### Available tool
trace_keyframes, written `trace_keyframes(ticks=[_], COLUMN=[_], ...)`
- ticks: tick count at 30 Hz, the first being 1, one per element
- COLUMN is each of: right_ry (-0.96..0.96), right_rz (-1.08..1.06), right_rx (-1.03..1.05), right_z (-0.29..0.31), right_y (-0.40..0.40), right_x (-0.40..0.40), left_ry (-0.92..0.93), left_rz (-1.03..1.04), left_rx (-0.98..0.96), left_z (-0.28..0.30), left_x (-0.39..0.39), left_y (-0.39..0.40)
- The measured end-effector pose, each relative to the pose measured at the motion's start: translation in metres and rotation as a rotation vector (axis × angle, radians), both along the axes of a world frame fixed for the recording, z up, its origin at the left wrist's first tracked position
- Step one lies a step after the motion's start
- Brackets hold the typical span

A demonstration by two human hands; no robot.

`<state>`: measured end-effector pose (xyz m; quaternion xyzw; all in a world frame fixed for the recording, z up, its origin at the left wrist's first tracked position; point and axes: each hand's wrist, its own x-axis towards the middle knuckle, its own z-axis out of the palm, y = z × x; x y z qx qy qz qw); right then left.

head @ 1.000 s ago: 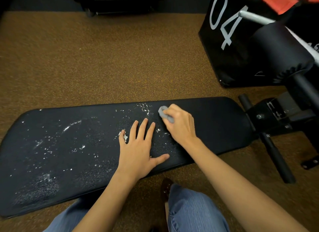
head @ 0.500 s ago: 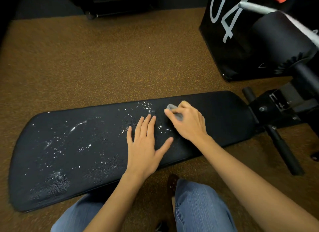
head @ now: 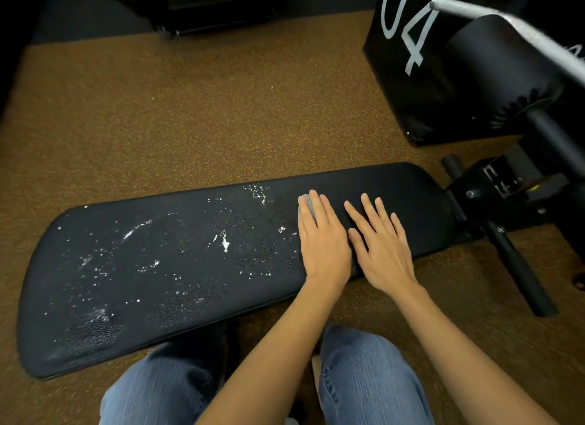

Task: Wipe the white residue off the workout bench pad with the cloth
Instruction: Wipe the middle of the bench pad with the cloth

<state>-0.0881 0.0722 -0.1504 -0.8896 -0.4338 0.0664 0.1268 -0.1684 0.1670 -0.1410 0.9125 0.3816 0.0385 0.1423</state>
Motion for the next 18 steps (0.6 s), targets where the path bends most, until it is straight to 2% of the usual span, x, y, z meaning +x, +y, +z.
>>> trace_keyframes(ticks=[3,6,9,13,15,18], right_ry=[-0.005,-0.017,-0.008,-0.012,-0.009,-0.008], right_rz=[0.004,-0.009,-0.008,-0.01,-0.004,-0.006], right_rx=[-0.009,-0.007,0.003,0.022,0.024,0.021], right_z=[-0.001,-0.002,-0.003,-0.005,-0.006,-0.006], right_y=[0.0,0.0,0.001,0.002,0.001,0.001], right_x=[0.001,0.0,-0.001,-0.001,0.0,0.001], left_ry=[-0.003,-0.093,-0.164,-0.215,-0.241,-0.354], left_rz=[-0.226,-0.261,-0.314,-0.45,-0.453,-0.314], left_rx=[0.064,0.038,0.095,0.039,-0.024,-0.172], left_z=[-0.001,-0.001,-0.004,-0.001,-0.001,-0.006], left_x=[-0.03,-0.063,-0.081,-0.065,-0.045,-0.029], left_y=[0.015,0.023,0.006,0.0,0.018,0.038])
